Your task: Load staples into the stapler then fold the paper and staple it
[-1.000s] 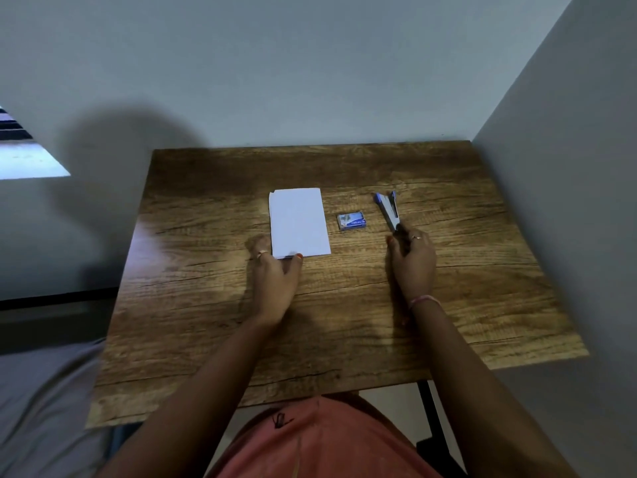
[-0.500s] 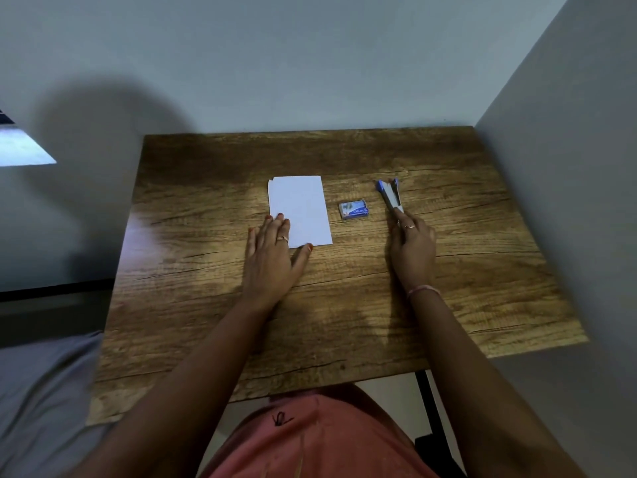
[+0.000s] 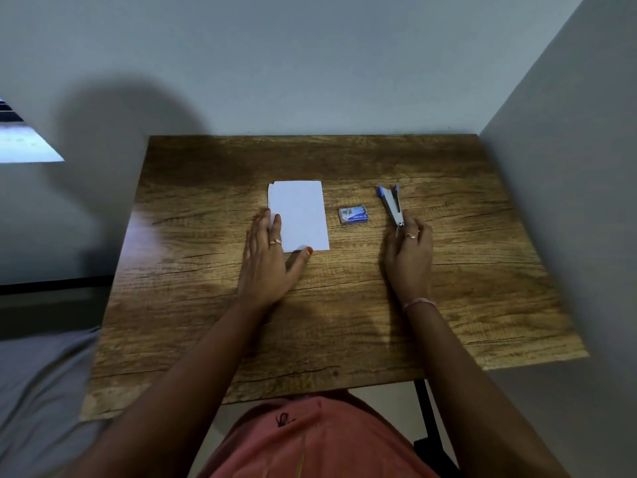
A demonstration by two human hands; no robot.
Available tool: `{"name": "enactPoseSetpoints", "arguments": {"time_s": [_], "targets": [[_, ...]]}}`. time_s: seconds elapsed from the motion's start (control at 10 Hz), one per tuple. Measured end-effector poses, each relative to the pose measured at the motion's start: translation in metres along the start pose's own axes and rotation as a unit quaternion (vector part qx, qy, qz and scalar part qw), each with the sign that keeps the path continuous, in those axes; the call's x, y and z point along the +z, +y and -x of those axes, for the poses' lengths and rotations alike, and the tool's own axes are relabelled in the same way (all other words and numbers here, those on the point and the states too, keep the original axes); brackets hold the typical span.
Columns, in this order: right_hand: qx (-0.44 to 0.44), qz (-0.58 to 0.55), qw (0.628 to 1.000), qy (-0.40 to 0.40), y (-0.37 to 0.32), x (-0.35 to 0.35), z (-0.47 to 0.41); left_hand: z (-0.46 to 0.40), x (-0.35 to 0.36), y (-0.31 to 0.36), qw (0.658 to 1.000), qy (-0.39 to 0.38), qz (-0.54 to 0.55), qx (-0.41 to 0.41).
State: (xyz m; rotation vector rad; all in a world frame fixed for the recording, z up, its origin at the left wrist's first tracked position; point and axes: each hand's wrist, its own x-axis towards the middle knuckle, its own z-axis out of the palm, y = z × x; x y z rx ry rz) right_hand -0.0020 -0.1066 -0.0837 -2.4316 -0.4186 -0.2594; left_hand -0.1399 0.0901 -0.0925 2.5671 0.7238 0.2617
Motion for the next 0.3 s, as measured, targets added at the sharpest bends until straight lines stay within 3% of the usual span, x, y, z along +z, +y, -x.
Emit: {"name": "enactPoseSetpoints", "arguments": {"time_s": [0.3], "targets": [[-0.114, 0.082, 0.989, -0.038, -0.0035, 0.0014, 0.0078, 0.0023, -0.0019, 0.003, 1.0, -0.002, 0.001, 0.02]]}}
